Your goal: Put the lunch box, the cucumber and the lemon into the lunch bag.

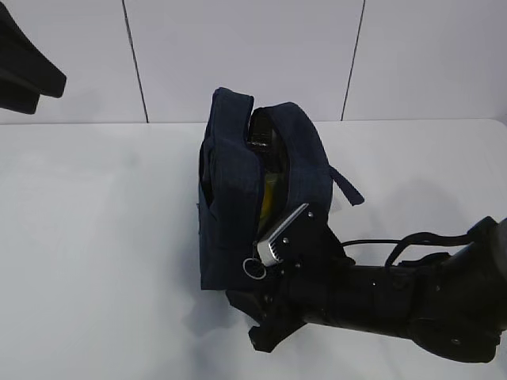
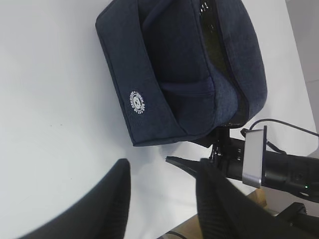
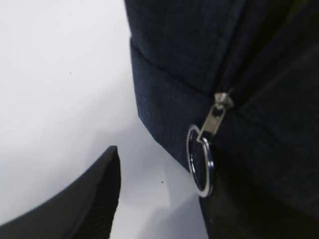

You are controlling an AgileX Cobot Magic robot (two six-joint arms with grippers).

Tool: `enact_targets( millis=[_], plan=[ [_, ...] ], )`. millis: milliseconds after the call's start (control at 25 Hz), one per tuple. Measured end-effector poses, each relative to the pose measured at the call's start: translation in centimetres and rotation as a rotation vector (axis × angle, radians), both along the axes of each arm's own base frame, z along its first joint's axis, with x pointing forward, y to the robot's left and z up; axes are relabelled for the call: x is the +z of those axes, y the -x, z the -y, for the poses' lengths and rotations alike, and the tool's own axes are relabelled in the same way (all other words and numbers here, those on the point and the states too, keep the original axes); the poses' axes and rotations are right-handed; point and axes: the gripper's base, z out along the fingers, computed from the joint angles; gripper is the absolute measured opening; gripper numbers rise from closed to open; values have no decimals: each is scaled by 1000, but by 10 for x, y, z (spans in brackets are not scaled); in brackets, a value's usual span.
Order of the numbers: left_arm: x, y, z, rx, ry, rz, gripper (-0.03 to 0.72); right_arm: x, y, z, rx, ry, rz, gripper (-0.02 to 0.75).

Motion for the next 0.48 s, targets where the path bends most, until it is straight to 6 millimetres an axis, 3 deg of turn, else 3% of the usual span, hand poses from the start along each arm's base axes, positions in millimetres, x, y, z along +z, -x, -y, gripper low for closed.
enact_targets(
  millis=[480],
  plan=[
    [0, 0, 0, 0, 0, 0, 316, 0, -5, 0, -47, -16, -13, 244]
  ],
)
